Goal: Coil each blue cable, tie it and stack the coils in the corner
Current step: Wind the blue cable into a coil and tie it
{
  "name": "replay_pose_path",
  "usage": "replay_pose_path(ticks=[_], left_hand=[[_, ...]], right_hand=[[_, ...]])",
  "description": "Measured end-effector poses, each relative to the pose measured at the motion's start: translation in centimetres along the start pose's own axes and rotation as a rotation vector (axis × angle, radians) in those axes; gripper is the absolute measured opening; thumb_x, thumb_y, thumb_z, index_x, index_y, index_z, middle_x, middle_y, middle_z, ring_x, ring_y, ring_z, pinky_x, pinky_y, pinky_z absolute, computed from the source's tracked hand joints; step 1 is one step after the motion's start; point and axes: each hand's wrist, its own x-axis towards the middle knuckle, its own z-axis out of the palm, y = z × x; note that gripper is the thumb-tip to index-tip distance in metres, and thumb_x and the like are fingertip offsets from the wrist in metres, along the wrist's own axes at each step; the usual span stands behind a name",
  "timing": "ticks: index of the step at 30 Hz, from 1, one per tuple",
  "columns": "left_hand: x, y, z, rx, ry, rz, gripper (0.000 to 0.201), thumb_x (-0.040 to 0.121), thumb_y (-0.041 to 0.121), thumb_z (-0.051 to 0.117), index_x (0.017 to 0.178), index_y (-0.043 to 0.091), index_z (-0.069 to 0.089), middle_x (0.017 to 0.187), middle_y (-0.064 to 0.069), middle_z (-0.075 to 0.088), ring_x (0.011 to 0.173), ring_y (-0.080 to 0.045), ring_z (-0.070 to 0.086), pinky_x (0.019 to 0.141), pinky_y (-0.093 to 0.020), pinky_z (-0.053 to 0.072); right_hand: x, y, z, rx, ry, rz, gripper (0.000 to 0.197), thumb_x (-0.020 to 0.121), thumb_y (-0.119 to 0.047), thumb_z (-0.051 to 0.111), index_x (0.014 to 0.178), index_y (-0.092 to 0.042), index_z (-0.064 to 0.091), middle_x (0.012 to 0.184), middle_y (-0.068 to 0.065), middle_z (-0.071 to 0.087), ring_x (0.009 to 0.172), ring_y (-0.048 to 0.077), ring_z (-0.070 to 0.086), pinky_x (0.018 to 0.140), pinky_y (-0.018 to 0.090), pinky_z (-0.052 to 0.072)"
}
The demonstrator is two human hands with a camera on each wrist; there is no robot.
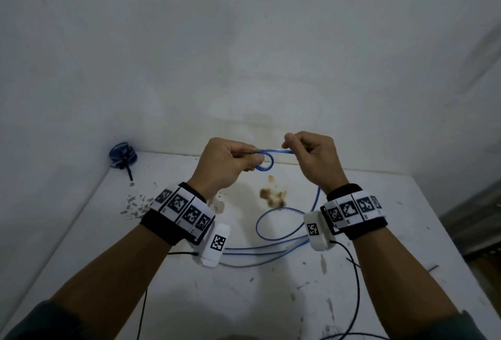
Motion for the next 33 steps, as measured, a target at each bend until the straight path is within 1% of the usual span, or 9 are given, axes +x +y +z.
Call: replay_pose_path(ticks=[4,7,10,12,15,18,24,26,33], left_hand=[[1.3,0.6,1.2,-0.219,0.082,-0.004,0.019,0.084,0.004,0.073,0.101,-0.003,0.074,0.089,-0.017,0.075,0.074,-0.022,0.071,0.073,-0.028,0.058],[1.1,0.2,3.0,-0.433,0.04,-0.098,0.019,0.089,0.007,0.068,0.104,-0.003,0.072,0.093,-0.015,0.075,0.078,-0.021,0.069,0.08,-0.03,0.058],[0.2,-0.7,3.8,-0.557,-0.008,-0.165,0.018,0.091,0.009,0.063,0.105,0.0,0.071,0.092,-0.011,0.075,0.081,-0.019,0.069,0.083,-0.03,0.056],[0.0,-1.1,3.3,-0.411,-0.023,-0.146,0.017,0.089,0.009,0.067,0.103,0.002,0.073,0.092,-0.012,0.076,0.083,-0.021,0.072,0.081,-0.029,0.057],[0.8,-0.5,1.1,-0.025,-0.058,-0.066,0.014,0.084,0.012,0.076,0.097,0.01,0.075,0.083,-0.01,0.076,0.073,-0.018,0.071,0.072,-0.028,0.058],[1.6,0.7,-0.2,0.0,-0.115,-0.009,0.007,0.084,0.008,0.075,0.09,0.007,0.076,0.075,-0.008,0.075,0.065,-0.016,0.069,0.066,-0.024,0.056],[1.4,0.6,3.7,-0.426,0.086,-0.018,0.01,0.088,0.002,0.067,0.093,-0.004,0.073,0.079,-0.013,0.073,0.068,-0.019,0.068,0.069,-0.026,0.057],[1.1,0.1,4.2,-0.512,0.076,-0.049,0.014,0.088,0.002,0.065,0.097,-0.007,0.071,0.084,-0.015,0.073,0.074,-0.022,0.07,0.072,-0.028,0.057],[2.3,1.2,1.0,-0.096,-0.054,0.053,0.008,0.089,0.008,0.069,0.093,0.009,0.076,0.078,-0.009,0.074,0.063,-0.019,0.064,0.06,-0.025,0.053]], right_hand=[[-1.5,-0.3,2.7,0.035,0.005,-0.015,0.028,0.101,-0.024,0.051,0.082,-0.009,0.067,0.058,0.003,0.047,0.054,0.007,0.037,0.053,0.025,0.033],[-2.0,-0.6,4.9,0.069,0.181,0.059,0.03,0.103,-0.024,0.041,0.074,-0.02,0.046,0.057,-0.01,0.043,0.053,0.004,0.036,0.052,0.025,0.033],[-2.2,-0.5,5.9,0.076,0.271,0.086,0.031,0.105,-0.018,0.037,0.074,-0.021,0.042,0.057,-0.014,0.047,0.051,0.003,0.041,0.051,0.017,0.032],[-2.3,0.2,5.3,-0.036,0.239,0.024,0.029,0.104,-0.022,0.038,0.076,-0.018,0.043,0.055,-0.012,0.041,0.048,0.006,0.04,0.05,0.017,0.03],[-1.5,0.9,3.2,-0.328,0.001,-0.128,0.033,0.101,-0.034,0.035,0.079,-0.015,0.052,0.055,-0.011,0.037,0.047,0.013,0.034,0.05,0.027,0.027],[0.1,0.2,1.9,-0.473,-0.125,-0.223,0.035,0.1,-0.039,0.033,0.078,-0.02,0.053,0.053,-0.01,0.037,0.046,0.016,0.035,0.049,0.031,0.027],[-0.4,-2.4,6.4,0.33,0.397,0.155,0.044,0.103,-0.036,0.038,0.068,-0.01,0.045,0.058,0.0,0.039,0.053,0.014,0.036,0.05,0.027,0.033],[-0.4,-2.7,7.1,0.346,0.482,0.177,0.041,0.106,-0.026,0.037,0.067,-0.015,0.043,0.058,-0.003,0.039,0.052,0.007,0.038,0.051,0.021,0.035],[0.9,-0.7,3.9,-0.204,0.076,-0.082,0.032,0.099,-0.037,0.037,0.073,-0.022,0.049,0.055,-0.012,0.042,0.052,0.012,0.04,0.053,0.029,0.033]])
